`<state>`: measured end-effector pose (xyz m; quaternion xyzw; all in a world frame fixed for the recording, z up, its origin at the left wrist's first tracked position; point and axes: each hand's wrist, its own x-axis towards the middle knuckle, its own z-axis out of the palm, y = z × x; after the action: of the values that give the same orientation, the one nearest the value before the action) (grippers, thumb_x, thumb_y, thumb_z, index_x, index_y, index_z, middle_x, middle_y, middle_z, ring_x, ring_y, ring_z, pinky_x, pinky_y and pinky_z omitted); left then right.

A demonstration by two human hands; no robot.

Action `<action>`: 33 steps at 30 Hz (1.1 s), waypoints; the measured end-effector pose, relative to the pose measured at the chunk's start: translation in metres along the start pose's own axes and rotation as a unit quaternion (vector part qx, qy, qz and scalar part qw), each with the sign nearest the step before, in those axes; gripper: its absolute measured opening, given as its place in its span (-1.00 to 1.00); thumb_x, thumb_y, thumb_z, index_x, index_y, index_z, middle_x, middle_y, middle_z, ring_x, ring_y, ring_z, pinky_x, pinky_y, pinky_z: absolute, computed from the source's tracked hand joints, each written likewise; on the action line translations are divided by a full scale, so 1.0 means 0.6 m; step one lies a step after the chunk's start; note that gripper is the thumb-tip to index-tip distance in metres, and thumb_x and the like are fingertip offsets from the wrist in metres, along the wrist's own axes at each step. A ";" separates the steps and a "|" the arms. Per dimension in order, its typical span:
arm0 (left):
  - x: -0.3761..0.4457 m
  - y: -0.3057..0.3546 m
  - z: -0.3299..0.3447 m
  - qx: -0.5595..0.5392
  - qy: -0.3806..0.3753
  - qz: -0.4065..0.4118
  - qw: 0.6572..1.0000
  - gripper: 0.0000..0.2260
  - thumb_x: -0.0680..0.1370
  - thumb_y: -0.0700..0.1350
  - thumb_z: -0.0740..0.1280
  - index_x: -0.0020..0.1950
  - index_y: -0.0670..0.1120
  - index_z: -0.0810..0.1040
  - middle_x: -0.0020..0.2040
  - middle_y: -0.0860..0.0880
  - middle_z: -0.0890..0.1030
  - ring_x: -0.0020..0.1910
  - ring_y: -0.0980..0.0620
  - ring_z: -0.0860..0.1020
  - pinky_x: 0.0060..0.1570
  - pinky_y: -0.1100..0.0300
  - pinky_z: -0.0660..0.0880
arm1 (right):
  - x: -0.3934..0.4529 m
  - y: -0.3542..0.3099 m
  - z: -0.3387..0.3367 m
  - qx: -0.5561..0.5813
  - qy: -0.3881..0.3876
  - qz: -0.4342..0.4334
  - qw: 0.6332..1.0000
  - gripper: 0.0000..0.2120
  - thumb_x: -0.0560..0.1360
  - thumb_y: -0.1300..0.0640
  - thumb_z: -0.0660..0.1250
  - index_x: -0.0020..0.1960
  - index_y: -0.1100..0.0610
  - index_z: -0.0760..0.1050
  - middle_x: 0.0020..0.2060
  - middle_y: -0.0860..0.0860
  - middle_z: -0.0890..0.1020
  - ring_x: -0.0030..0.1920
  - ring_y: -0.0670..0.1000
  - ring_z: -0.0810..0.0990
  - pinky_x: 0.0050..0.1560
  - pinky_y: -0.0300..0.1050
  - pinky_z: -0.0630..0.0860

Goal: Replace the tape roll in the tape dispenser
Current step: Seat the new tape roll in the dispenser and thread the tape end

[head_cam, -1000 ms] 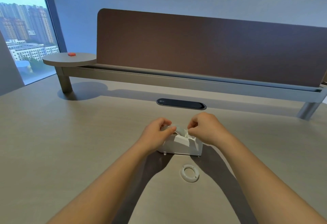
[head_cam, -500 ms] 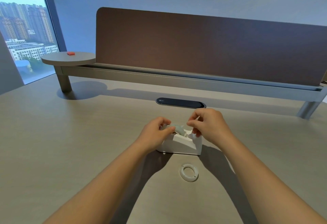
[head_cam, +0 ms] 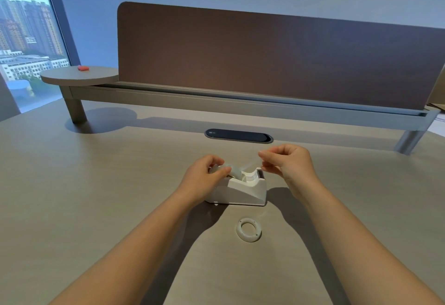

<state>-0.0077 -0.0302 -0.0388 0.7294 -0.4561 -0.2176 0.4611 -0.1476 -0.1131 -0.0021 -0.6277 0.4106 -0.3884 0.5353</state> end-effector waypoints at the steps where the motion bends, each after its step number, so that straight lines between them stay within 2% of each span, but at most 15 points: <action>1: 0.000 0.000 0.001 0.001 0.004 0.001 1.000 -0.69 0.50 -0.04 0.24 0.21 -0.11 0.43 0.27 -0.10 0.46 0.16 0.03 0.38 0.11 0.14 0.39 | 0.001 0.002 0.001 -0.014 0.010 0.002 1.000 -0.83 0.34 0.30 0.40 -0.36 0.16 0.45 -0.38 0.06 0.52 -0.35 0.02 0.51 -0.15 -0.09 0.56; 3: 0.001 -0.002 0.004 0.003 0.011 0.002 1.000 -0.69 0.49 -0.03 0.25 0.20 -0.10 0.43 0.27 -0.10 0.47 0.14 0.03 0.38 0.12 0.13 0.39 | 0.004 0.007 0.003 -0.031 0.032 0.006 0.999 -0.79 0.33 0.34 0.40 -0.37 0.14 0.42 -0.38 0.05 0.50 -0.35 0.02 0.50 -0.19 -0.10 0.56; 8: -0.001 -0.007 0.005 0.003 0.006 0.011 1.000 -0.63 0.43 -0.01 0.33 0.19 -0.08 0.42 0.25 -0.09 0.47 0.08 0.06 0.36 0.08 0.16 0.38 | 0.007 0.025 -0.005 -0.014 0.072 0.014 0.997 -0.83 0.37 0.38 0.34 -0.28 0.15 0.43 -0.33 0.05 0.50 -0.21 0.11 0.56 -0.03 -0.03 0.56; 10: -0.001 -0.009 0.005 0.001 0.005 0.008 1.000 -0.61 0.41 -0.01 0.35 0.20 -0.07 0.42 0.25 -0.09 0.47 0.08 0.05 0.36 0.08 0.15 0.39 | 0.006 0.031 -0.009 0.015 0.069 0.024 0.997 -0.79 0.38 0.40 0.31 -0.30 0.14 0.41 -0.30 0.10 0.51 -0.25 0.09 0.57 -0.10 -0.07 0.60; 14: -0.001 -0.010 0.007 0.003 0.009 0.009 1.000 -0.61 0.41 -0.02 0.35 0.20 -0.07 0.41 0.24 -0.08 0.47 0.07 0.04 0.37 0.03 0.18 0.39 | 0.004 0.043 -0.012 0.067 0.063 0.070 0.993 -0.77 0.41 0.42 0.26 -0.29 0.14 0.38 -0.29 0.13 0.52 -0.33 0.02 0.57 -0.35 -0.29 0.58; 18: -0.001 -0.010 0.007 0.004 0.010 0.007 1.000 -0.62 0.42 -0.03 0.34 0.21 -0.06 0.40 0.26 -0.09 0.46 0.08 0.04 0.37 0.04 0.17 0.39 | 0.000 0.049 -0.013 0.208 0.033 0.139 0.968 -0.84 0.40 0.40 0.28 -0.28 0.21 0.39 -0.36 0.13 0.54 -0.33 0.02 0.56 -0.50 -0.31 0.57; 21: -0.001 -0.009 0.009 0.007 0.014 0.008 1.000 -0.61 0.42 -0.02 0.34 0.21 -0.07 0.40 0.26 -0.09 0.45 0.09 0.04 0.36 0.04 0.17 0.39 | -0.002 0.050 -0.012 0.215 0.023 0.158 0.964 -0.90 0.37 0.37 0.33 -0.22 0.24 0.42 -0.35 0.12 0.55 -0.30 0.01 0.55 -0.57 -0.30 0.54; 23: -0.002 -0.008 0.009 0.005 0.015 0.010 1.000 -0.61 0.42 -0.03 0.34 0.21 -0.08 0.41 0.26 -0.09 0.46 0.09 0.04 0.36 0.03 0.17 0.39 | -0.001 0.051 -0.009 0.197 0.026 0.164 0.966 -0.86 0.36 0.37 0.35 -0.13 0.25 0.42 -0.32 0.11 0.54 -0.27 0.02 0.55 -0.58 -0.25 0.54; 26: -0.002 -0.009 0.009 0.006 0.014 0.010 1.000 -0.61 0.42 -0.03 0.35 0.20 -0.08 0.41 0.26 -0.10 0.45 0.10 0.03 0.37 0.04 0.17 0.39 | 0.001 0.055 -0.004 0.160 0.039 0.168 0.972 -0.78 0.36 0.40 0.34 -0.06 0.25 0.38 -0.31 0.10 0.52 -0.27 0.02 0.54 -0.44 -0.19 0.50; 31: -0.002 -0.012 0.008 0.005 0.013 0.012 1.000 -0.61 0.41 -0.01 0.35 0.20 -0.07 0.41 0.25 -0.09 0.46 0.09 0.03 0.37 0.07 0.15 0.39 | 0.007 0.061 0.000 0.154 0.050 0.178 0.971 -0.79 0.36 0.43 0.32 -0.25 0.19 0.36 -0.34 0.10 0.50 -0.34 0.00 0.50 -0.44 -0.22 0.48; 33: -0.003 -0.013 0.007 0.002 0.009 0.012 1.000 -0.61 0.41 -0.01 0.35 0.20 -0.07 0.41 0.26 -0.08 0.46 0.10 0.03 0.37 0.09 0.13 0.39 | 0.010 0.065 0.001 0.181 0.046 0.199 0.962 -0.78 0.37 0.43 0.31 -0.30 0.19 0.34 -0.37 0.11 0.47 -0.38 0.00 0.47 -0.55 -0.27 0.50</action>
<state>-0.0081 -0.0293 -0.0481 0.7267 -0.4613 -0.2046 0.4661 -0.1485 -0.1218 -0.0405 -0.4075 0.4745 -0.3703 0.6868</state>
